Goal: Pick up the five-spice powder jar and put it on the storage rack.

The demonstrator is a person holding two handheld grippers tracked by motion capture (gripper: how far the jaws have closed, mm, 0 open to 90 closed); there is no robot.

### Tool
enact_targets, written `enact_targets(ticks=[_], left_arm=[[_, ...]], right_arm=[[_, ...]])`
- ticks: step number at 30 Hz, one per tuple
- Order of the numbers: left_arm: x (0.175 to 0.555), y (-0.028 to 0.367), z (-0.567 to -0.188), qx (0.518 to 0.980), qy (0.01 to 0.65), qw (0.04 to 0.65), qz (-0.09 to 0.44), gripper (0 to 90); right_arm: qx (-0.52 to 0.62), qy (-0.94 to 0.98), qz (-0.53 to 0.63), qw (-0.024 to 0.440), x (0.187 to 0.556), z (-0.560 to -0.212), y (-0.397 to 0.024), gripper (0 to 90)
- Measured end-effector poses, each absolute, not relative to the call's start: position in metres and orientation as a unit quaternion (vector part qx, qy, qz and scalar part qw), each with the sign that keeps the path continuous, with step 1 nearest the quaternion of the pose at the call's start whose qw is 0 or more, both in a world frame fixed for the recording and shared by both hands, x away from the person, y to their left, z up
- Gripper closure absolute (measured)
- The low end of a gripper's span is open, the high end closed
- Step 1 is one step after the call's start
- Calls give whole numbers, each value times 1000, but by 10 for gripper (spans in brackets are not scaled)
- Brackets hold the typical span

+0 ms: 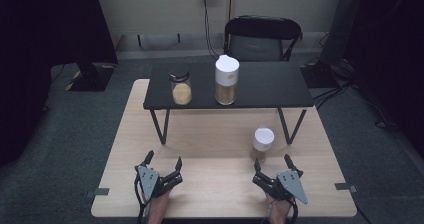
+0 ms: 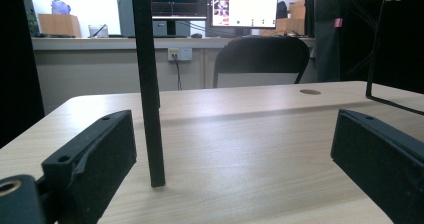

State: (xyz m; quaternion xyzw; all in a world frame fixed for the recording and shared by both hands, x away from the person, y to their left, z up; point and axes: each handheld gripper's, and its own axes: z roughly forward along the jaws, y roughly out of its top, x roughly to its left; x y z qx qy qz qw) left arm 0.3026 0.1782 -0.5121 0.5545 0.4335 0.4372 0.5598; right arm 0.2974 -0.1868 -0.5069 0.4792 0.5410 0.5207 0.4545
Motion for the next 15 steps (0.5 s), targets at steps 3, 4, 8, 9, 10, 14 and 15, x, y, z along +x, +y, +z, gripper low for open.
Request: enact_targets(ticks=[3,4,8,9,10,14,15], left_arm=[[303,178,-512,554,434,560,437,37],[303,178,-512,554,434,560,437,37],[303,178,-512,554,434,560,437,36],[303,178,-512,554,434,560,437,36],[303,178,-512,554,434,560,437,36],[303,178,-512,554,434,560,437,36],[303,178,-512,554,434,560,437,36]], right_arm=[[480,541,522,452,298,-507,-188,19],[481,538,524,452,297,-507,-188,19],[481,540,523,451,297,-506,-188,18],[480,541,525,450,297,-506,-187,18],[479,541,525,450,297,-506,-187,17],[478,544,526,446,297,-504,-186,12],[478,545,525,446,297,-503,-185,11]])
